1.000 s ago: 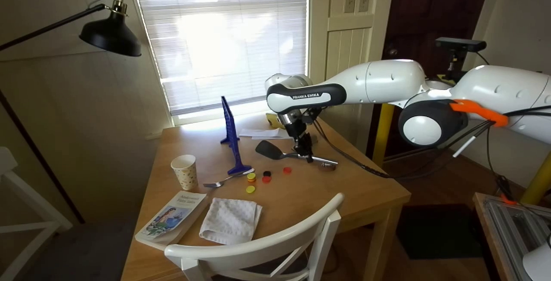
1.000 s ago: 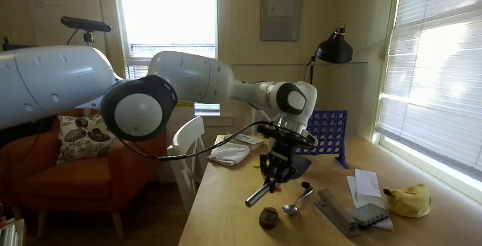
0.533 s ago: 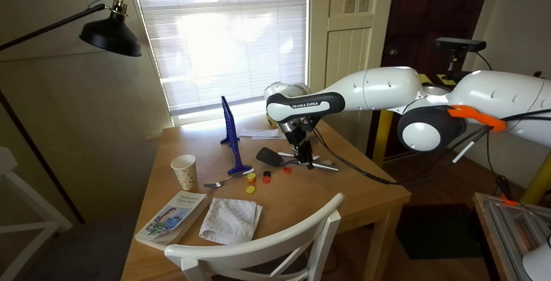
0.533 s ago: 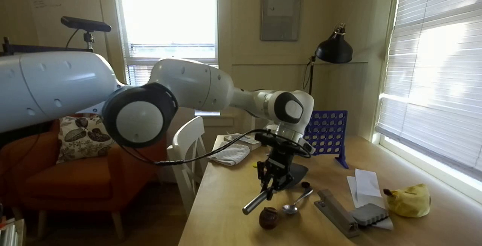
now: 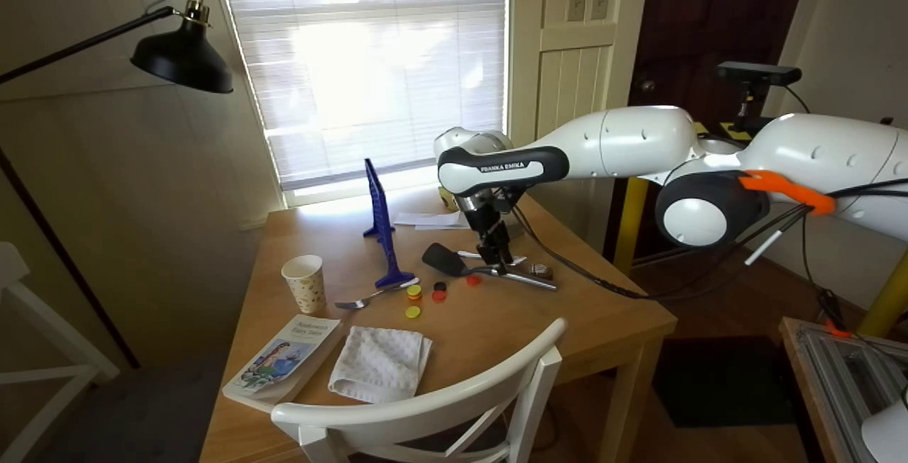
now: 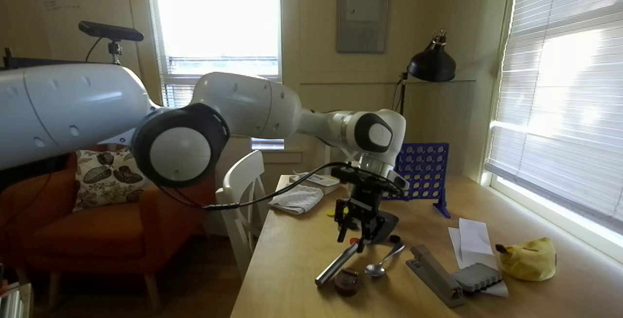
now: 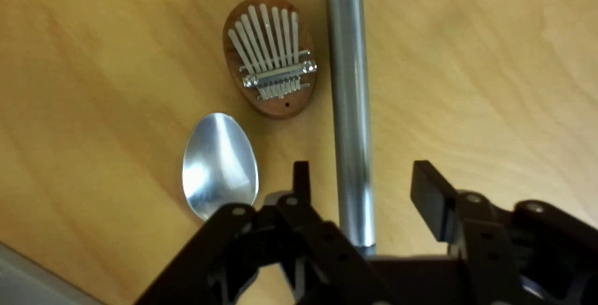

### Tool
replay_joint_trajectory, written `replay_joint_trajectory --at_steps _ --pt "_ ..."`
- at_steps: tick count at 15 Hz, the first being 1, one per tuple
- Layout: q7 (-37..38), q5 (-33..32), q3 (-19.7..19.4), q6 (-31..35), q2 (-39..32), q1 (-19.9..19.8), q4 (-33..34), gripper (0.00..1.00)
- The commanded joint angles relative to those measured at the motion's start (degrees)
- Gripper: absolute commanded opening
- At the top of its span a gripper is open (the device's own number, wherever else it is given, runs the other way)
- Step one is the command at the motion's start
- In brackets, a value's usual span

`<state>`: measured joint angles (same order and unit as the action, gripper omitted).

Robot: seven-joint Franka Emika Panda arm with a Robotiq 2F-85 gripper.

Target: Put the black object on the paper towel using the spatula

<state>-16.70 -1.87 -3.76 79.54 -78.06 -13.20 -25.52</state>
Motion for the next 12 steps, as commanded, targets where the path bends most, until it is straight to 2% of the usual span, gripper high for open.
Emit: replay_joint_trajectory --at_steps 1,3,7,8,12 --pt "6.69 0.38 0.09 -4.32 4.71 0.26 -0.78 0.91" --pt "13.79 1.52 0.32 -8.87 7.17 0.16 -1.16 0.99" --pt "25.97 4.83 1.28 -9.92 10.88 -0.93 -0.06 1.00" --pt "20.93 2.69 0.50 -8.83 9.83 -0.15 -0.61 1.00" --pt "24.56 3.54 0.56 -8.87 11.35 -0.42 -0.69 1.00"
